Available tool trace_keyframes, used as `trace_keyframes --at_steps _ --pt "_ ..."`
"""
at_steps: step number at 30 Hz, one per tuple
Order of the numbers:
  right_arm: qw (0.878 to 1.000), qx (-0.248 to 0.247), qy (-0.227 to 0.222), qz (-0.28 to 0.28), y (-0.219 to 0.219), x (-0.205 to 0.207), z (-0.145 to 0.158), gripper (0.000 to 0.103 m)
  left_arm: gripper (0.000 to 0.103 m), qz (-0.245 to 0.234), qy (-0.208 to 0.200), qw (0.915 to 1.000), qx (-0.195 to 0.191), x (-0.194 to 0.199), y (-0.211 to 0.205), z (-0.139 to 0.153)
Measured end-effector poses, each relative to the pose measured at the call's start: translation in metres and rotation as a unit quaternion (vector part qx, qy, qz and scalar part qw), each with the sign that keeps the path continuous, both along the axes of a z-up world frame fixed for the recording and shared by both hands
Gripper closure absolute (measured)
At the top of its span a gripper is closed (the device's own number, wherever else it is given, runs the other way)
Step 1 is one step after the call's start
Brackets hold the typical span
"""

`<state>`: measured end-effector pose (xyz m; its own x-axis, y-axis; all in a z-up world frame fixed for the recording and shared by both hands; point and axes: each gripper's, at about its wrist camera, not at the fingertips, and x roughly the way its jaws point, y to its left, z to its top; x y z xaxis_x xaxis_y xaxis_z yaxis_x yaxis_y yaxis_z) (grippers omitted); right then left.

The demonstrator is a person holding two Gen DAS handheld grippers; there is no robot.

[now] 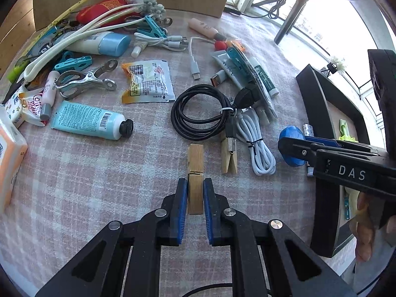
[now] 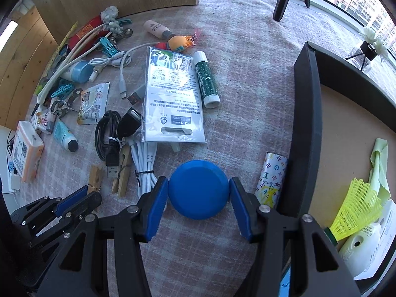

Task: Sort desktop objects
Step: 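Carry the wooden clothespin and blue lid into the tray and release both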

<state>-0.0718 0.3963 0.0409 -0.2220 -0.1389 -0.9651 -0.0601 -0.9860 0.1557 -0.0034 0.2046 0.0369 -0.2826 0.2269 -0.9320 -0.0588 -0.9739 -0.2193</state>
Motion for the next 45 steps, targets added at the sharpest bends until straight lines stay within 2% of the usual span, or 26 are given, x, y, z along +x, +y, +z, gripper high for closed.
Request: trace_keyframes --at_steps 5,13,23,28,34,39,41,45 --pt "1.000 -0.015 0.019 -0.005 0.007 0.016 0.016 0.054 0.091 -0.008 0.014 0.9998 0.012 0.005 0.011 0.018" --pt "0.998 -0.029 0.045 -0.035 0.039 0.049 0.036 0.054 0.091 -0.069 0.030 0.9965 0.038 0.013 0.069 0.039" --pt "0.992 -0.021 0.043 -0.120 0.124 0.128 0.044 0.054 0.091 -0.180 0.032 0.9816 0.055 0.046 0.166 0.049" --pt "0.988 -0.009 0.037 -0.150 0.152 0.154 0.039 0.053 0.091 -0.213 0.028 0.9752 0.055 0.057 0.202 0.047" --pt "0.986 -0.005 0.037 -0.165 0.169 0.172 0.041 0.053 0.091 -0.230 0.026 0.9714 0.052 0.062 0.228 0.043" --pt "0.985 0.000 0.035 -0.167 0.175 0.174 0.041 0.053 0.090 -0.227 0.025 0.9720 0.054 0.062 0.233 0.042" --pt "0.985 0.008 0.033 -0.166 0.176 0.172 0.041 0.053 0.080 -0.216 0.021 0.9743 0.062 0.060 0.229 0.043" --pt "0.985 0.003 0.044 -0.166 0.175 0.168 0.048 0.053 0.078 -0.193 0.028 0.9789 0.062 0.052 0.214 0.048"
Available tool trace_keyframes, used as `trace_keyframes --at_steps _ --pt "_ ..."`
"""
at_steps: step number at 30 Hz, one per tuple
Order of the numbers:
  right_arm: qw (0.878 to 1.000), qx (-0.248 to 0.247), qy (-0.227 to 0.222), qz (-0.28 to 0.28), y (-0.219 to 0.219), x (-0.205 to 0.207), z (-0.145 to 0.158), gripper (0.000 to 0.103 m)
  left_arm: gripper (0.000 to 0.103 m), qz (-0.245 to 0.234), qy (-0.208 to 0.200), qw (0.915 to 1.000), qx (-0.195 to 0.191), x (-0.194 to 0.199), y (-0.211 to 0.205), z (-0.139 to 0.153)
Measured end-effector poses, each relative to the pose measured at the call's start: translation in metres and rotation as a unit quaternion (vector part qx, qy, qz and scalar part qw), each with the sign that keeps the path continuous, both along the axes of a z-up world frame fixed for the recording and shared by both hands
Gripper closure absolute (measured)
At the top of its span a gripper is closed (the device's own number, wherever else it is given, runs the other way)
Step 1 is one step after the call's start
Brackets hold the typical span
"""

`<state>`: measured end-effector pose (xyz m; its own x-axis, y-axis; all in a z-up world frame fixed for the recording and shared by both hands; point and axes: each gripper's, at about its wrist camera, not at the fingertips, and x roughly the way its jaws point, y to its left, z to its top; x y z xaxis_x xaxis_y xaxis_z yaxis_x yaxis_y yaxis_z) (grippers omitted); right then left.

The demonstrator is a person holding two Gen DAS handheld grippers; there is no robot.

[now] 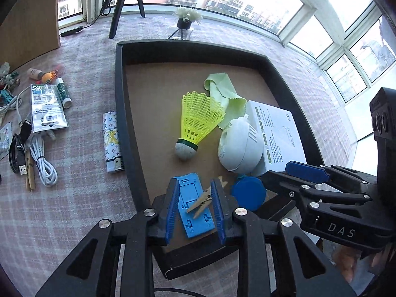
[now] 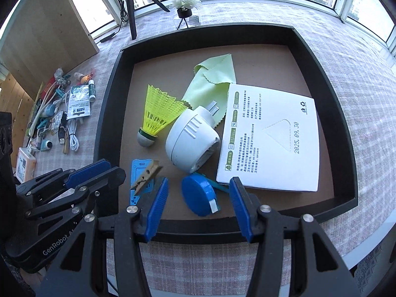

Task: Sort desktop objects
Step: 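Carry the wooden clothespin and blue lid into the tray and release both, then move both tools back to the pile toward the white cable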

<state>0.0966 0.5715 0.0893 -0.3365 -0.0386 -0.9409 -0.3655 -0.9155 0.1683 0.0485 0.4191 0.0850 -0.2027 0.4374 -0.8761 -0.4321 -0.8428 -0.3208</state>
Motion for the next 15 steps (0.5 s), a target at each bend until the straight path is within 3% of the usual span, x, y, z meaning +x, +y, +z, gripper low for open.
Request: trace_keyframes --at_steps 7,15 --pt "0.999 -0.001 0.019 0.039 -0.027 -0.025 0.015 0.053 0.078 0.068 0.001 0.9976 -0.014 -0.024 -0.053 -0.003" --pt "0.994 -0.012 0.028 0.106 -0.078 -0.070 0.021 0.053 0.080 0.147 -0.003 0.9889 -0.021 -0.055 -0.129 -0.006"
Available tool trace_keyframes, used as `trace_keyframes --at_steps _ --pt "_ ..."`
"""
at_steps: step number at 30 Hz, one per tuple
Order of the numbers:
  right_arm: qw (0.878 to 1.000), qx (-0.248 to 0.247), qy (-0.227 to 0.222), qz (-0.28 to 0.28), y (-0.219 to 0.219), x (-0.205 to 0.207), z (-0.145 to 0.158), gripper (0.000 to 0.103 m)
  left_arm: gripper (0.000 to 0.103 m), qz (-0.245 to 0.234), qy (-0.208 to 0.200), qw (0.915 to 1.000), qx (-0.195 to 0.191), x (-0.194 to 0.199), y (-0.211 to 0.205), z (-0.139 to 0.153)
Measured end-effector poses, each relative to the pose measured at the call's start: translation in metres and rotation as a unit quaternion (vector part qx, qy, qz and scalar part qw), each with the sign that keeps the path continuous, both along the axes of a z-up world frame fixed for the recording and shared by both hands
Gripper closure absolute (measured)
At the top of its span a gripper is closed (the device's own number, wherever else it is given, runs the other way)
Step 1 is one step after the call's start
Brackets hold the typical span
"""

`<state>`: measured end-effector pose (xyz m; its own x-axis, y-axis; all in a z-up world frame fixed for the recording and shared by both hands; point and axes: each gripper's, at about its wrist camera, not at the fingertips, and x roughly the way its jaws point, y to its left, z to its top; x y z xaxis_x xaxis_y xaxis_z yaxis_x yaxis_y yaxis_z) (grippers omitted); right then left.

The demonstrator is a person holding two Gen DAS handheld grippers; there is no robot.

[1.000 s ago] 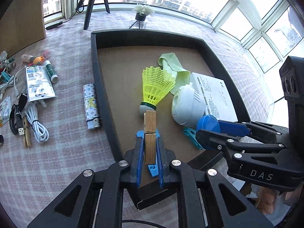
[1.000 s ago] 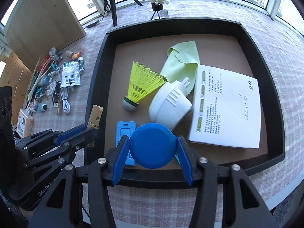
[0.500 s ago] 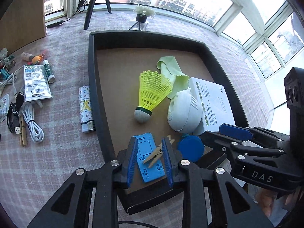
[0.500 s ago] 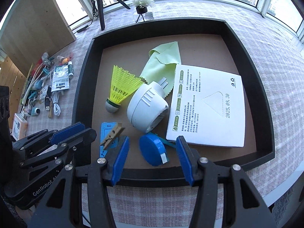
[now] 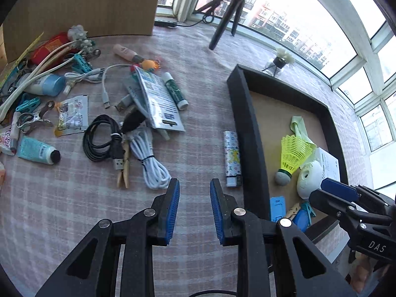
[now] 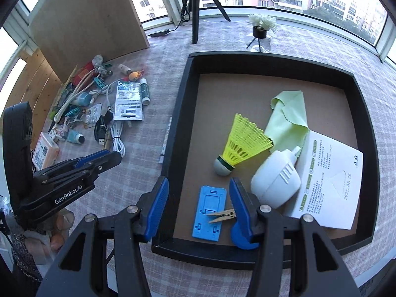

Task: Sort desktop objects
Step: 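Move both tools back to the pile toward the white cable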

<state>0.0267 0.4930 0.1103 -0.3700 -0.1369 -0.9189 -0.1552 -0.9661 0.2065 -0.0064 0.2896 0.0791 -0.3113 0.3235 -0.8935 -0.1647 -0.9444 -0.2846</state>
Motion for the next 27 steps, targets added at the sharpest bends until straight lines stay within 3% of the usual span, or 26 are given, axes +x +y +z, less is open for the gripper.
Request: trace_keyframes --at_steps 10,18,27 --pt "0.997 -0.039 -0.002 0.067 -0.072 -0.065 0.004 0.053 0.081 0.075 -0.013 0.9971 0.006 -0.027 -0.089 -0.013" --pt "0.993 -0.060 -0.038 0.092 -0.119 -0.117 -0.017 0.054 0.081 0.056 -0.019 0.9983 -0.002 -0.035 -0.108 -0.027" --pt "0.991 -0.035 -0.078 0.103 -0.122 -0.129 -0.052 0.061 0.081 0.005 -0.041 0.9990 0.016 -0.038 -0.083 -0.035"
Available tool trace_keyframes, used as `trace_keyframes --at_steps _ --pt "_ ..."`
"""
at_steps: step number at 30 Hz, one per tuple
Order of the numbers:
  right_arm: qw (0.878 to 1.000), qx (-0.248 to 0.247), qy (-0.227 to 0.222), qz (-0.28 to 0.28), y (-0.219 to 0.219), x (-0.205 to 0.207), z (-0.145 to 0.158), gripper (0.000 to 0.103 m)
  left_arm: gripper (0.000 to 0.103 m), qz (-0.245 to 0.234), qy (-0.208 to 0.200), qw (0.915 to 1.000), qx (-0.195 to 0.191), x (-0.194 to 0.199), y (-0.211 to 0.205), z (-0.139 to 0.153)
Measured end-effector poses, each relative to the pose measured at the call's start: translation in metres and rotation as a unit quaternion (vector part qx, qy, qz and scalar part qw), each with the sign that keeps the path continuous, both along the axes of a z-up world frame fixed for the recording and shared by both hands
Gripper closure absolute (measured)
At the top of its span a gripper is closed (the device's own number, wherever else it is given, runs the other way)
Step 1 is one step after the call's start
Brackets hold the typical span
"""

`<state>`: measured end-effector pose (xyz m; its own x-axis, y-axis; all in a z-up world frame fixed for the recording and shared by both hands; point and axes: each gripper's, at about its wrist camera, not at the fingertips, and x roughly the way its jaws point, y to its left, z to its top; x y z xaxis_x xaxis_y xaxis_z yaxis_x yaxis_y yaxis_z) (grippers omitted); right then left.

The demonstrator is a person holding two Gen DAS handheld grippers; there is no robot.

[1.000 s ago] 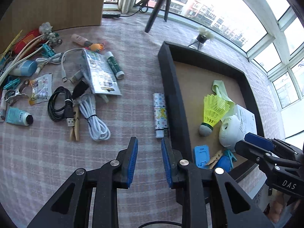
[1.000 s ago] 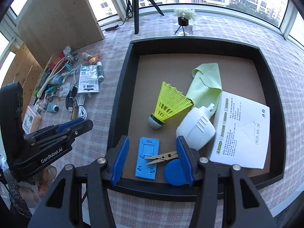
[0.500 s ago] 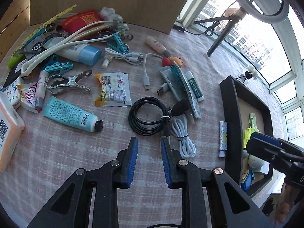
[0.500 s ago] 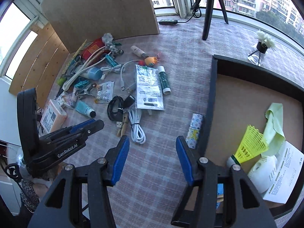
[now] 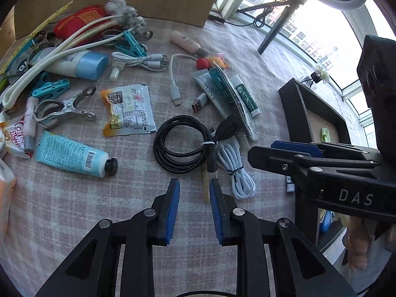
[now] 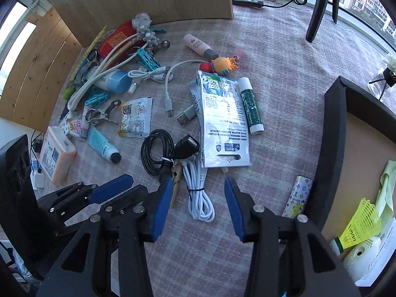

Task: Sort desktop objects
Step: 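Move both tools back to the pile toward the white cable, then grasp the wooden clothespin with the left tool while the right grasps the white cable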

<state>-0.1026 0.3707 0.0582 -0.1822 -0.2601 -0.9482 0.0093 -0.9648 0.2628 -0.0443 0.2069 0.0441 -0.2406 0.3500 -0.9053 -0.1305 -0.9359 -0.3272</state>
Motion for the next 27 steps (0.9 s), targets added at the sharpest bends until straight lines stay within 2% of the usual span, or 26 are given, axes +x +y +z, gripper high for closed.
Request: trace_keyframes --at_steps 4,11,16,27 --pt "1.000 -0.001 -0.013 0.001 0.005 0.001 -0.011 0.061 0.080 -0.020 -0.008 0.9996 -0.016 0.003 0.021 -0.010" --pt "1.000 -0.004 -0.023 0.011 0.005 0.000 -0.023 0.066 0.081 -0.026 0.004 0.9980 -0.058 -0.004 0.036 -0.017" --pt "0.999 -0.004 -0.028 0.021 -0.001 -0.005 -0.028 0.070 0.085 -0.017 0.009 0.9975 -0.067 -0.008 0.032 -0.018" --pt "0.999 0.003 -0.033 0.024 -0.003 -0.001 -0.038 0.081 0.089 -0.028 0.018 0.9958 -0.085 -0.008 0.037 -0.019"
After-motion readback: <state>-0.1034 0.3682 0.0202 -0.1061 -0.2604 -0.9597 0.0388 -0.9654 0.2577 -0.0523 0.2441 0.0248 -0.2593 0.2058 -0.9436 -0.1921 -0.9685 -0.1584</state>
